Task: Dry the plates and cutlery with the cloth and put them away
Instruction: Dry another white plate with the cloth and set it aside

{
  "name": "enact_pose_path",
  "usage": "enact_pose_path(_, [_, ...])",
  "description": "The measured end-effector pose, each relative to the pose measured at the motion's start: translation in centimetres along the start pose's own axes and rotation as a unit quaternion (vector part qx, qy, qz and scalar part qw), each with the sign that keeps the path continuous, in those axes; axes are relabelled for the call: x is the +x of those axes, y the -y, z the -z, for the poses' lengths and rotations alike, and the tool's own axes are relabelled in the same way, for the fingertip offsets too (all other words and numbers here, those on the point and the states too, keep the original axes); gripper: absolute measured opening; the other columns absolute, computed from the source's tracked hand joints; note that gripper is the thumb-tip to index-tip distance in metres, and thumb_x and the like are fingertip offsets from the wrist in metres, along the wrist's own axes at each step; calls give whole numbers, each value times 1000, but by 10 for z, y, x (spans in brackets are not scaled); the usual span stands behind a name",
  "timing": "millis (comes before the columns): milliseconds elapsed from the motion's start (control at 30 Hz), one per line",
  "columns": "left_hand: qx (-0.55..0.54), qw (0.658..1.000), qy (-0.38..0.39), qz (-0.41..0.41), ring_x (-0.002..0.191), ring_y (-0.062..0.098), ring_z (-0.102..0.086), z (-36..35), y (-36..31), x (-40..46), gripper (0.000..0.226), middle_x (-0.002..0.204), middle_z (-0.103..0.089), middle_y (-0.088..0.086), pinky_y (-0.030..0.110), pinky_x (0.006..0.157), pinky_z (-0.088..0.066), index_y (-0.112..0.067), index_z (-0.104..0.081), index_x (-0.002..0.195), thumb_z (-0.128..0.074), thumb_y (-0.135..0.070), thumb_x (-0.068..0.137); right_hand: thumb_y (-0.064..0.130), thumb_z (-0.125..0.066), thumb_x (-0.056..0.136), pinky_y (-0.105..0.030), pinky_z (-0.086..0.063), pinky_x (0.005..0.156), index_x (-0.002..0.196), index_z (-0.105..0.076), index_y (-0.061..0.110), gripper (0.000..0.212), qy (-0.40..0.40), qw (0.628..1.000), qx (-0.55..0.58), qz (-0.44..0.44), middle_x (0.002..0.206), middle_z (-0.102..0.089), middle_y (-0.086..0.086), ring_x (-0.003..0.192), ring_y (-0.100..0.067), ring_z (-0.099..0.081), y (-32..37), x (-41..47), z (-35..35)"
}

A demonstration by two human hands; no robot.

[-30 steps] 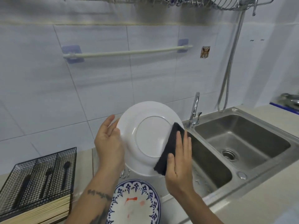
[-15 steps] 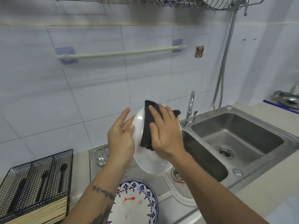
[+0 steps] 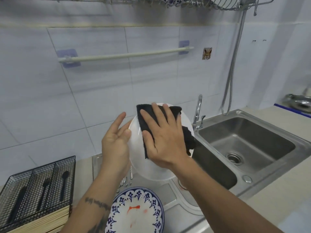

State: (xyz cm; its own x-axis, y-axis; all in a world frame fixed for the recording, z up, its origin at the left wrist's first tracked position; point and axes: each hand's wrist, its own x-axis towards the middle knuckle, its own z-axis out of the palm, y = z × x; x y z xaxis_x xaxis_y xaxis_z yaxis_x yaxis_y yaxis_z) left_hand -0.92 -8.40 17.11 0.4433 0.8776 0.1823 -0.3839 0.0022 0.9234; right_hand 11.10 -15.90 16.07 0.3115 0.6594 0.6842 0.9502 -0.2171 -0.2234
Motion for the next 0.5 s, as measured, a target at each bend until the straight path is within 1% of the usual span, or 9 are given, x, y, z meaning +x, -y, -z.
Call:
enact_pose_path(67, [-23,1000,-11,-2,98,20,-74,-1,-3,0,52,112,-77,-1,33,82,-61,-29,-61,129,-45,10,99,45,-36,94,-59,-17,115,151,-30,32,59,7,1000,15,-14,161,-23,-2,148,-29,-16,-4,6,-2])
enact_pose_path(167, [-39,998,-44,-9,94,15,-74,7,-10,0,51,109,-77,-1,28,79,-61,-26,-61,129,-46,12,98,44,-32,96,-51,-18,118,154,-23,32,60,-2,990,93,-102,162,-21,1,147,-24,-18,-25,-7,-9])
enact_pose_path(233, [-46,996,-75,-6,97,14,-74,15,-14,1,51,109,-77,-4,27,81,-60,-28,-61,129,-47,11,98,40,-30,97,-46,-18,120,156,-18,31,60,0,971,171,-165,163,-18,4,149,-15,-15,-36,-26,-17])
enact_pose_path(300, [-54,993,-101,-7,101,13,-73,21,-17,3,52,106,-77,-8,28,82,-60,-29,-61,132,-48,9,98,36,-29,99,-43,-15,121,156,-12,32,61,-12,950,236,-203,164,-12,9,149,-5,-7,-33,-48,-26])
enact_pose_path(333, [-57,992,-109,-6,102,13,-73,22,-17,4,52,106,-77,-10,29,83,-60,-29,-60,134,-49,8,99,35,-29,99,-43,-13,122,157,-9,32,62,-22,944,253,-211,164,-8,10,149,-3,-3,-27,-56,-29])
enact_pose_path(400, [-58,992,-110,-3,102,13,-73,19,-15,6,51,109,-77,-10,35,90,-59,-31,-60,132,-48,7,99,35,-31,99,-48,-9,123,157,-4,32,64,-37,945,249,-206,165,1,10,151,-8,4,-8,-69,-34])
enact_pose_path(467, [-46,995,-92,-4,107,16,-72,10,-12,6,49,113,-76,-6,40,97,-55,-34,-62,125,-46,6,100,37,-33,97,-53,-7,121,157,-2,31,68,-33,965,197,-167,165,8,5,151,-19,9,13,-77,-36])
enact_pose_path(500, [-32,996,-78,-9,109,16,-71,6,-10,5,49,115,-76,-5,42,100,-53,-35,-63,122,-46,6,101,37,-34,96,-54,-6,120,157,-3,30,69,-28,976,170,-136,165,9,2,151,-24,11,21,-79,-36])
